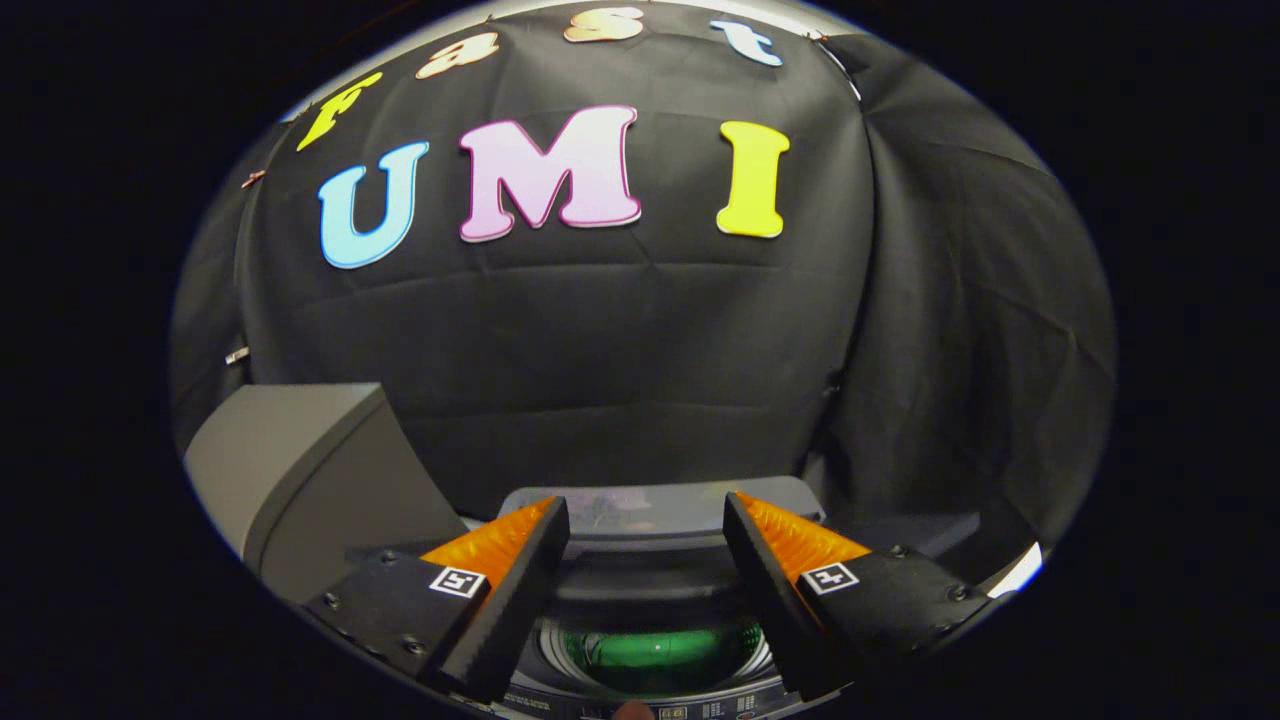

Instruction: Put the clothes into the washing machine and then close the washing machine lid.

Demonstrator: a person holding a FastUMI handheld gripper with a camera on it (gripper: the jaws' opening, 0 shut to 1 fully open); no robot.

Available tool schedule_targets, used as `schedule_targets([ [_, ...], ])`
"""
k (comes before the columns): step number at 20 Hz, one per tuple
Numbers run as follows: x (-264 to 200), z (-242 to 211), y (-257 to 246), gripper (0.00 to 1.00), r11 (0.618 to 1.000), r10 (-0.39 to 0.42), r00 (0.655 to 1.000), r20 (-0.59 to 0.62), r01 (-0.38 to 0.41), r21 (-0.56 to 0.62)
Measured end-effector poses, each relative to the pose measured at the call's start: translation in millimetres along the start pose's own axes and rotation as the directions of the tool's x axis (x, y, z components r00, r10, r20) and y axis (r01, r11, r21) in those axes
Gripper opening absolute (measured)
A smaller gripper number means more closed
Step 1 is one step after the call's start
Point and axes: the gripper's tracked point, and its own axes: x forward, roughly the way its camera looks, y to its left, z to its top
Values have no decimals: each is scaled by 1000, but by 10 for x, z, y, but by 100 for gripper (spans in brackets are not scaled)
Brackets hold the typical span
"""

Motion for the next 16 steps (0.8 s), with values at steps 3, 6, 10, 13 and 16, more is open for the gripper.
schedule_targets([
  [3, 16, -257, -40, 99, 1000, -2, 999, -49, 1, -18],
  [6, -17, -428, -95, 99, 1000, -9, 997, -79, 8, -8],
  [10, 26, -541, -125, 99, 1000, -15, 993, -118, 14, -10],
  [13, 61, -665, -135, 99, 1000, -14, 988, -155, 12, -13],
  [16, 50, -730, -112, 99, 1000, -7, 986, -165, 4, -20],
])
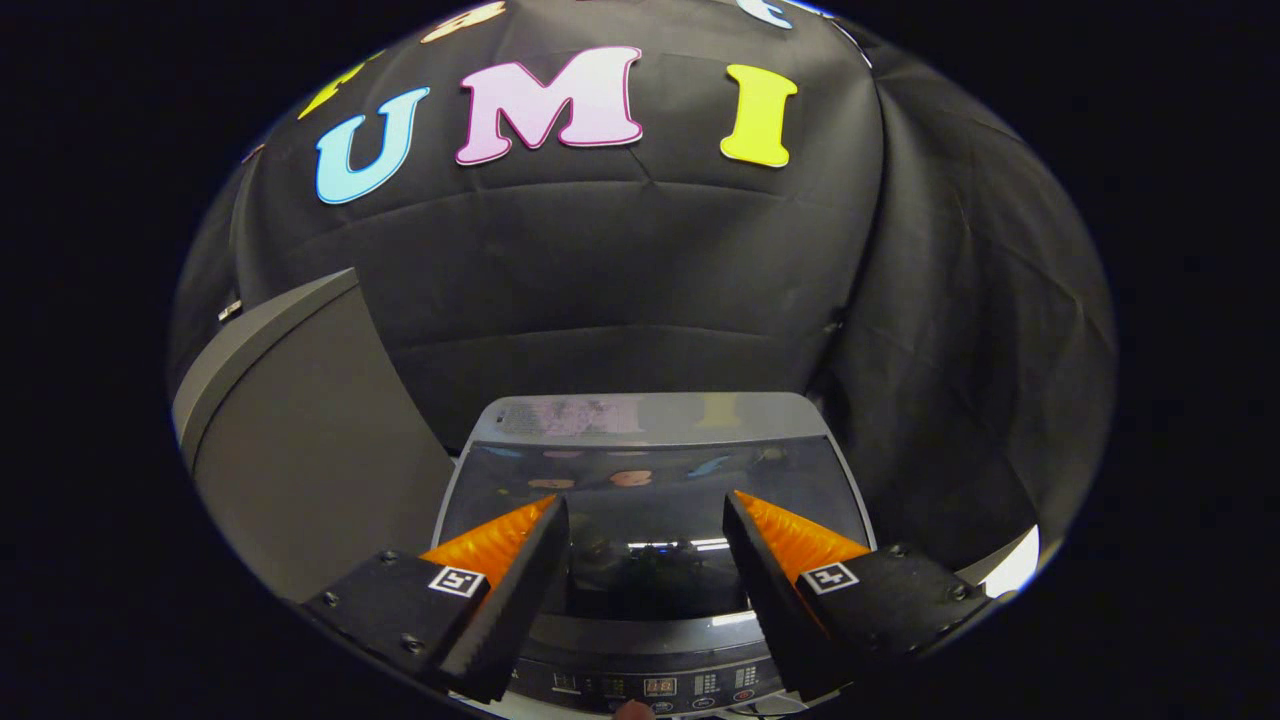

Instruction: Put the clothes into the washing machine and then close the washing machine lid.

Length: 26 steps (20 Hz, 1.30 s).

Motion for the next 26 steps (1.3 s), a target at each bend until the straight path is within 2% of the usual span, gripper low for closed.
schedule_targets([
  [6, -258, 439, 55, 99, 999, 33, 994, 106, -34, 0],
  [12, -693, 1140, 85, 99, 996, 68, 961, 268, -81, 37],
  [17, -1364, 1717, 39, 98, 988, 100, 890, 445, -144, 64],
  [22, -2113, 2207, -36, 99, 981, 112, 792, 600, -184, 59],
  [26, -2473, 2372, -60, 99, 984, 97, 755, 648, -173, 54],
])
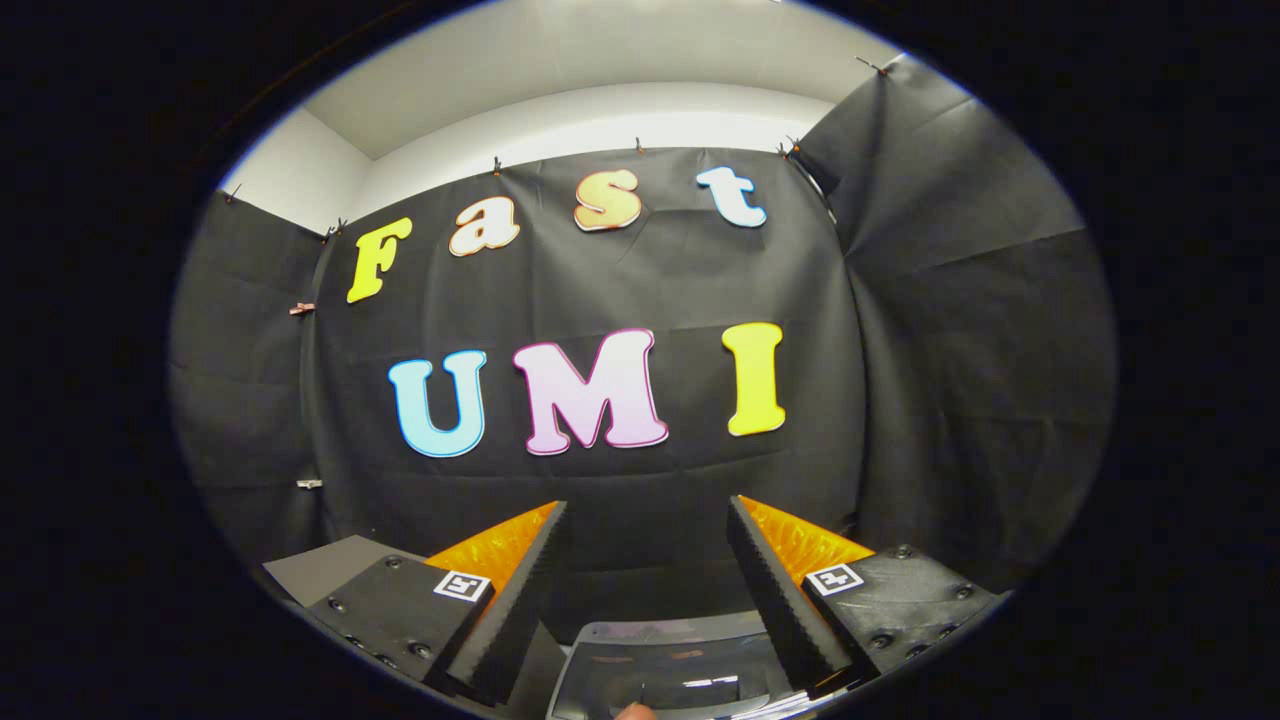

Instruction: Put the clothes into the washing machine and then close the washing machine lid.

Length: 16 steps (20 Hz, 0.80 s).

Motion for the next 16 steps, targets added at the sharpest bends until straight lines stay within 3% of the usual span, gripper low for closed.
schedule_targets([
  [5, -147, 131, 291, 98, 999, 31, 999, 9, -31, -22],
  [16, -220, 152, 448, 99, 996, -9, 1000, -5, 8, -84],
])
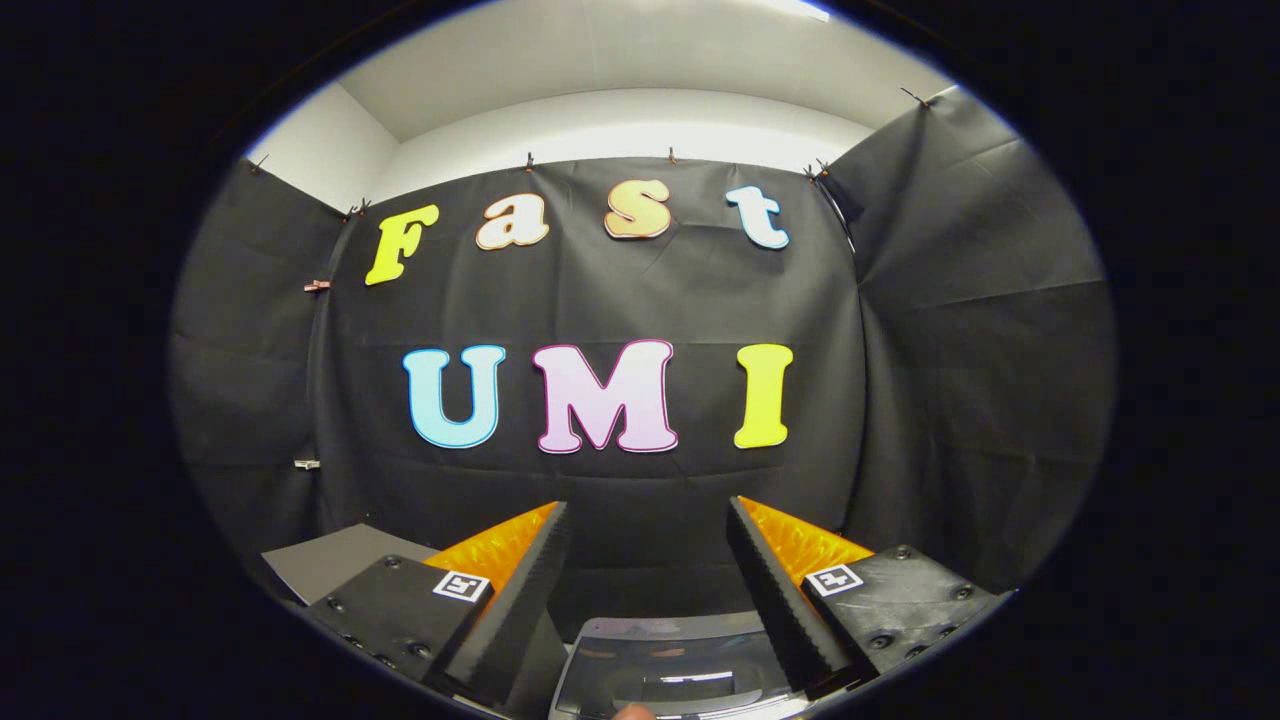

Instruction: Put the clothes into the washing machine and then close the washing machine lid.

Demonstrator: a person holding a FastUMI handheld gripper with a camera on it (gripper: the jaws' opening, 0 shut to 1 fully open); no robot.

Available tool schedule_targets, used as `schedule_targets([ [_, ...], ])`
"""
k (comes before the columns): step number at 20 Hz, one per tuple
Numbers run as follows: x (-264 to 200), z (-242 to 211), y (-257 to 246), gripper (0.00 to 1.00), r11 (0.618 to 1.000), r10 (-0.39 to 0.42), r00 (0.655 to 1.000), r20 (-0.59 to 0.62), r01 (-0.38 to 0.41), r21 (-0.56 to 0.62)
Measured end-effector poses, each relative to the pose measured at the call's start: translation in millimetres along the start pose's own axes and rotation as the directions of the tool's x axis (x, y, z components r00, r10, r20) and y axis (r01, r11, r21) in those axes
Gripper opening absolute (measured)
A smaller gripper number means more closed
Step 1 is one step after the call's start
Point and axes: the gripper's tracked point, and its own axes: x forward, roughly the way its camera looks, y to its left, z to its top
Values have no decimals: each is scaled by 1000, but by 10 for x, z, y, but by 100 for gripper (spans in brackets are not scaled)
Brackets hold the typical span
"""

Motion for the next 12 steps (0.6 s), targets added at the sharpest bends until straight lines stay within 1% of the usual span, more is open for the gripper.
schedule_targets([
  [3, -35, -7, 57, 99, 1000, 4, 1000, -10, -4, 21],
  [7, -73, -105, 79, 99, 1000, 10, 999, -41, -10, -6],
  [12, -39, -129, 175, 99, 1000, 27, 999, -44, -27, -14],
])
